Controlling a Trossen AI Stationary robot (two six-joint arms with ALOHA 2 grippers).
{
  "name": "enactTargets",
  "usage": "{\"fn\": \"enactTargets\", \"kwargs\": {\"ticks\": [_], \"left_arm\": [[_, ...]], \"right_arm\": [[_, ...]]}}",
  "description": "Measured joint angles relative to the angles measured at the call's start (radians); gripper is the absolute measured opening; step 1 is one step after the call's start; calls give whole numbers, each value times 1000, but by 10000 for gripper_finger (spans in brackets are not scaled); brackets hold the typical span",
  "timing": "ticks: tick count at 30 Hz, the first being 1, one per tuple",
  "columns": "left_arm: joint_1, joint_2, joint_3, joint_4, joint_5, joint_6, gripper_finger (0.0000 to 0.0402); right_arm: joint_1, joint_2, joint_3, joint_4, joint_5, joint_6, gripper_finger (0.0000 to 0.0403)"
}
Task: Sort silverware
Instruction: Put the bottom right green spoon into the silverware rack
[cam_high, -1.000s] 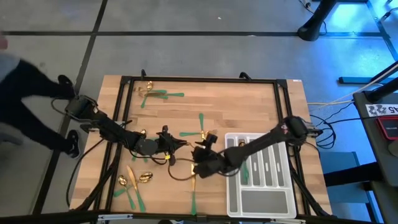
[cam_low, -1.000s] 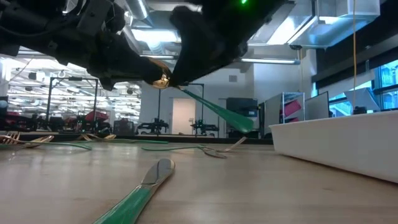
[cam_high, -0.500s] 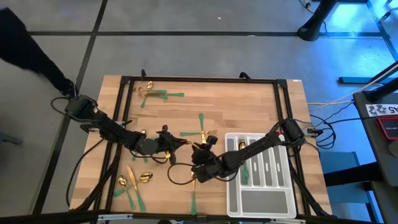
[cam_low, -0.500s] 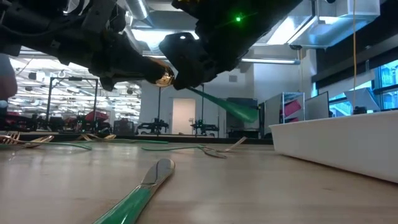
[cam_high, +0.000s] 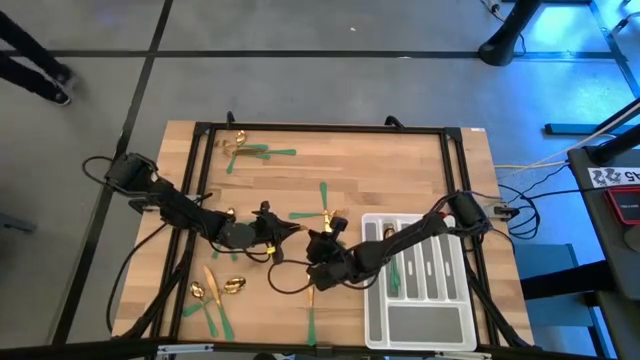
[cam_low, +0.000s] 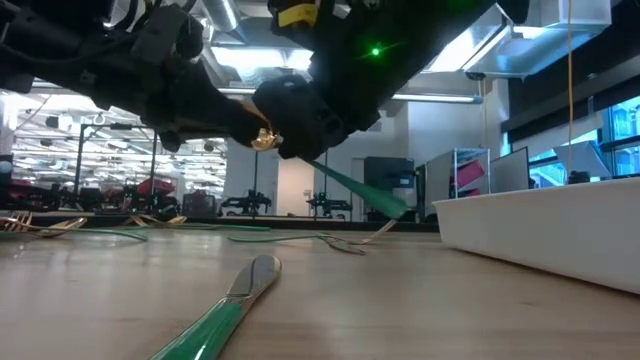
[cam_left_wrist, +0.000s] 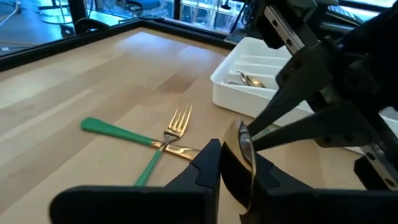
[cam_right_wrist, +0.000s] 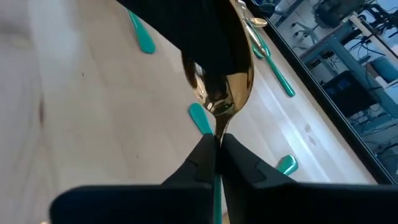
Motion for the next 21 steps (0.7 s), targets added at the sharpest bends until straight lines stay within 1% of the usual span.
{"fn": "enactTargets", "kwargs": {"ticks": [3, 6, 9, 13, 15, 17, 19, 21], "left_arm": [[-2, -1, 1, 10, 6, 35, 53], [-4, -16, 3, -21, 7, 75, 86], [-3, -69, 3, -137, 5, 81, 120], [-3, -170, 3, -350, 2, 50, 153], [-8, -213, 3, -451, 1, 20, 162], [-11, -243, 3, -525, 1, -9, 166], [-22, -257, 3, -577, -2, -43, 166], [-32, -257, 3, -596, -2, -61, 163]], "right_arm": [[-1, -5, 12, -31, -12, 40, 7], [0, -7, 36, -125, -41, 116, 3], [2, -22, 66, -296, -69, 239, 2], [14, -72, 115, -519, -93, 412, 1], [31, -107, 141, -601, -104, 473, 1], [50, -153, 157, -711, -140, 553, 1], [73, -204, 160, -824, -185, 672, 1], [100, -249, 149, -974, -247, 834, 1]]}}
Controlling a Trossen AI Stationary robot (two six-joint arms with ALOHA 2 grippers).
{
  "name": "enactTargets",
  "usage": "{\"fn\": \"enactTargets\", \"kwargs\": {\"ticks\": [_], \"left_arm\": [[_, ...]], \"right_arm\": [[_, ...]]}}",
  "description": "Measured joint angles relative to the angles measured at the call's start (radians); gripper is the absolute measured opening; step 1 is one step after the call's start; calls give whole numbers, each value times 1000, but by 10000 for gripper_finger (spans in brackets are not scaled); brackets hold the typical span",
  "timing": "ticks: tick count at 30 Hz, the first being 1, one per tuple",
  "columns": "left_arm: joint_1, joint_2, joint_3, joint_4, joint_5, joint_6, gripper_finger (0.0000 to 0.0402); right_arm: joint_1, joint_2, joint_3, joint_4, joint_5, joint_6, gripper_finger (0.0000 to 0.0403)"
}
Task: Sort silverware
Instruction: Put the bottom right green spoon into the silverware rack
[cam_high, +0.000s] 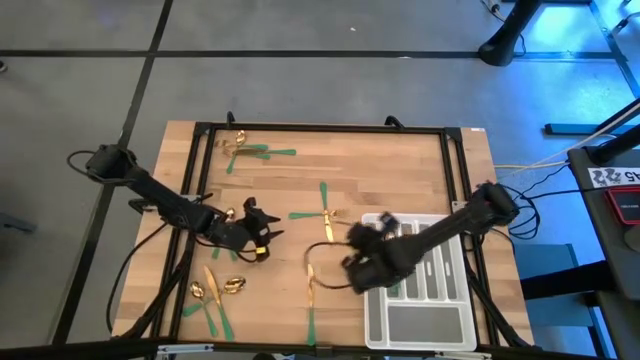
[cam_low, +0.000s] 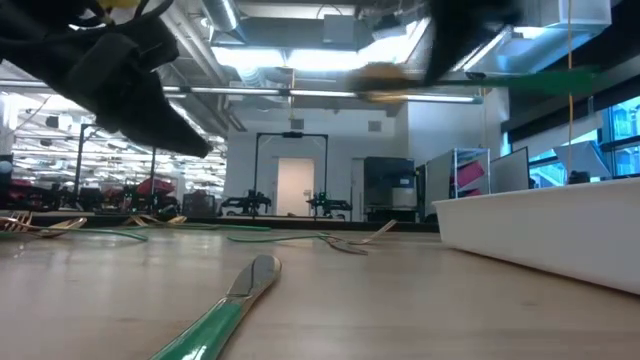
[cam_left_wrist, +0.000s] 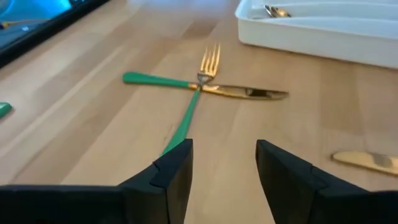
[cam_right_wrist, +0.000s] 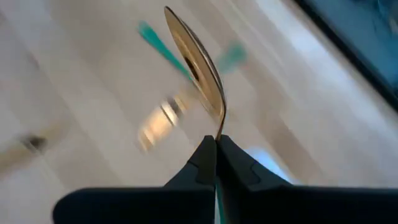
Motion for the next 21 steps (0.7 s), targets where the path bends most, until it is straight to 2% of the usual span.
{"fn": "enactTargets", "kwargs": {"ticks": [2, 5, 9, 12, 17, 21], "left_arm": [[-12, 2, 0, -6, 0, -5, 161], [-23, 8, 0, 1, 0, -1, 159], [-25, 8, 0, 5, 0, 2, 161], [-24, 8, 0, 6, -1, 13, 159], [-24, 8, 0, 6, -16, 41, 157], [-26, 8, 0, 2, -16, 30, 157]], "right_arm": [[32, -52, -41, -79, -83, 164, 1], [95, -142, -165, -80, -177, 403, 0], [186, -284, -395, 105, -247, 736, 0], [245, -372, -583, 323, -197, 957, 0], [261, -405, -783, 595, -181, 1089, 0], [217, -401, -832, 626, -187, 1105, 0]]}}
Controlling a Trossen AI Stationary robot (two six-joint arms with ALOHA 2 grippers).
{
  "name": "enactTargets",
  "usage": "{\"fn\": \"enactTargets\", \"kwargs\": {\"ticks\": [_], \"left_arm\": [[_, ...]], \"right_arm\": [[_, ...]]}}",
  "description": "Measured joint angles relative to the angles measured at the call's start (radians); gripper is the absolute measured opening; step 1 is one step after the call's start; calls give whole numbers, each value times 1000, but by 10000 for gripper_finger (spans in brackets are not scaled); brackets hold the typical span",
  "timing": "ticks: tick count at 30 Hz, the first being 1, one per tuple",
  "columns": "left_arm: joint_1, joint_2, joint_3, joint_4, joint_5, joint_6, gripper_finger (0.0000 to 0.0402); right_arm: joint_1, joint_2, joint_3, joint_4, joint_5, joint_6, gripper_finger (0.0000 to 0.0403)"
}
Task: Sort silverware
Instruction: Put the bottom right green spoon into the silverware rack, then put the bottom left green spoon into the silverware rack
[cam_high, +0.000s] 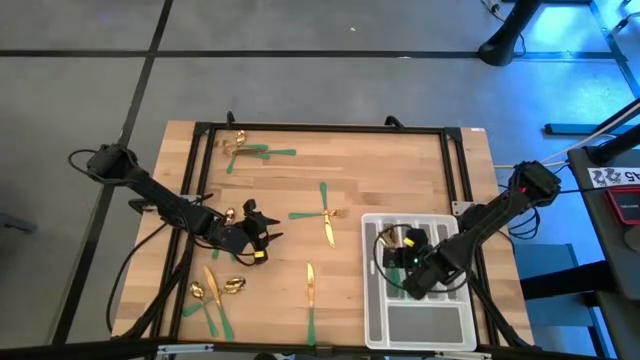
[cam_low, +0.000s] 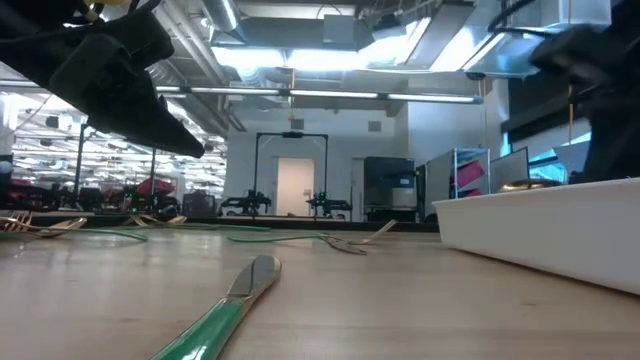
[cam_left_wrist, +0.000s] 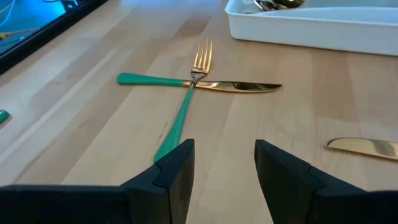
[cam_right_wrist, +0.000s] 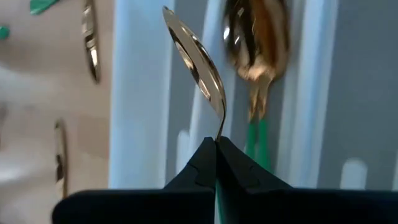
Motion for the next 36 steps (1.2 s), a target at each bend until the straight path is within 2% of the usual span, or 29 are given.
{"fn": "enactTargets", "kwargs": {"ticks": [5, 8, 14, 17, 21, 25, 28, 30, 32, 34, 36], "left_arm": [[-3, 0, 0, -1, 0, 3, 157], [-4, 0, 0, -2, 0, 3, 157], [-5, 0, 0, -9, 0, 2, 157], [-6, 0, 0, -11, 0, -1, 157], [-9, 0, -1, -19, 0, -11, 157], [-14, 0, -1, -27, 0, -30, 157], [-23, 0, -1, -28, 0, -31, 157], [-27, 0, -1, -28, 0, -28, 157], [-30, 0, -1, -28, 0, -20, 157], [-30, 0, -1, -27, 0, -12, 157], [-30, 0, -1, -26, 0, -8, 157]], "right_arm": [[-49, 1, -3, -48, -34, 0, 0], [-63, 10, -3, -84, -108, 1, 0], [-74, 33, -2, -57, -129, 1, 13], [-74, 33, -3, -57, -133, -22, 40], [-74, 32, 9, -76, -119, -103, 103], [-73, 21, 78, -228, -112, -186, 161], [-73, 16, 185, -412, -106, -230, 180], [-73, 16, 273, -515, -71, -296, 184], [-73, 21, 347, -541, 15, -390, 185], [-72, 35, 394, -483, 161, -519, 186], [-72, 52, 412, -338, 307, -699, 186]]}}
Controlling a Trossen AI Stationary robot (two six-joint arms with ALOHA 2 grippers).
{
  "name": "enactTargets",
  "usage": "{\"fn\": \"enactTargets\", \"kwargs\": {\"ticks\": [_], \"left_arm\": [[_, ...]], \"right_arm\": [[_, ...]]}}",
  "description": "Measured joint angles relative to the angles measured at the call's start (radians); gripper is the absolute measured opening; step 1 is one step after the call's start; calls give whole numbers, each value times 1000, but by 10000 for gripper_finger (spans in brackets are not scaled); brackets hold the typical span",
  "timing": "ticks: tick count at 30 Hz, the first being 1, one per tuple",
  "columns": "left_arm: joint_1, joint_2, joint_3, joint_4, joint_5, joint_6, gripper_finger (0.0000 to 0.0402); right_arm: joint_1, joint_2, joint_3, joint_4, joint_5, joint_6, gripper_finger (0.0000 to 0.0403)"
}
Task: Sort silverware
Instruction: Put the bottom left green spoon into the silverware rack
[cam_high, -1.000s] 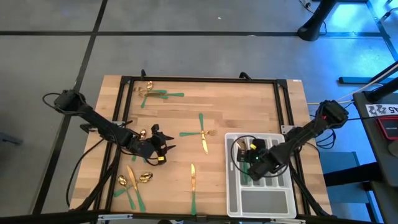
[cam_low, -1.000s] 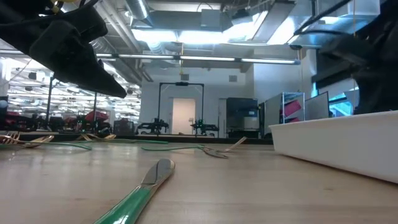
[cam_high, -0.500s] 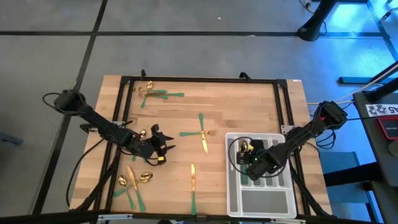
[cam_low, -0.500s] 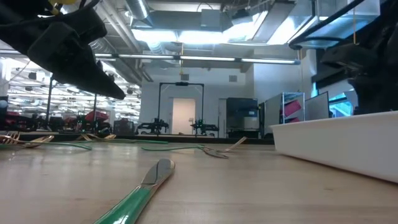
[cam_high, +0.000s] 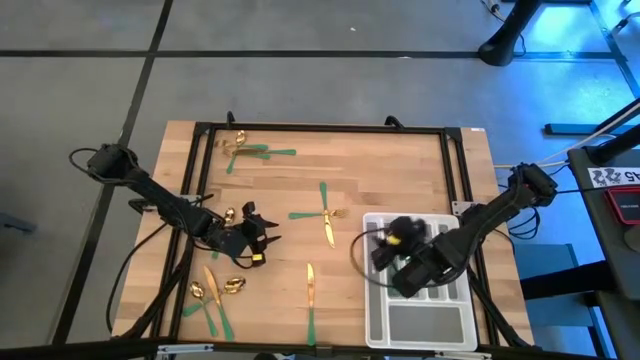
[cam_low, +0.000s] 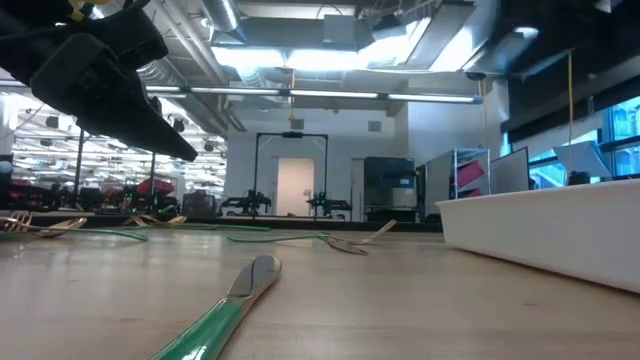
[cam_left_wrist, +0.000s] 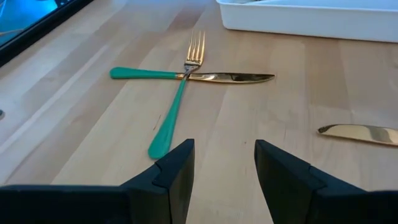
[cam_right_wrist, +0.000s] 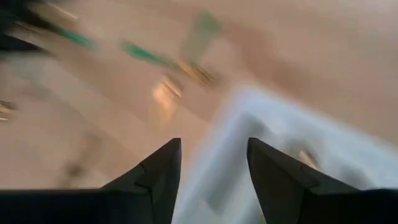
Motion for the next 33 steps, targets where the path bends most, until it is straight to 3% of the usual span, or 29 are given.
{"fn": "enactTargets", "kwargs": {"ticks": [6, 9, 13, 16, 19, 24, 28, 33], "left_arm": [[-2, 0, 0, -18, 7, -41, 157], [-9, 0, 0, -136, 66, -193, 157], [-15, -21, 24, -397, 263, -377, 154], [-54, -48, 80, -598, 392, -490, 140], [-132, -48, 162, -799, 447, -603, 121], [-303, -34, 338, -1085, 526, -849, 81], [-455, -34, 418, -1108, 507, -1039, 53], [-625, -16, 390, -971, 383, -1161, 31]], "right_arm": [[-10, 140, 0, 583, 199, -600, 186], [-27, 242, 0, 873, 195, -825, 186], [-65, 375, -1, 1167, 104, -1069, 186], [-99, 430, -1, 1259, -9, -1134, 186], [-128, 453, -1, 1277, -71, -1135, 186], [-134, 455, 0, 1285, -73, -1158, 186], [-131, 455, 0, 1289, -58, -1187, 186], [-132, 455, 0, 1291, -56, -1187, 186]]}}
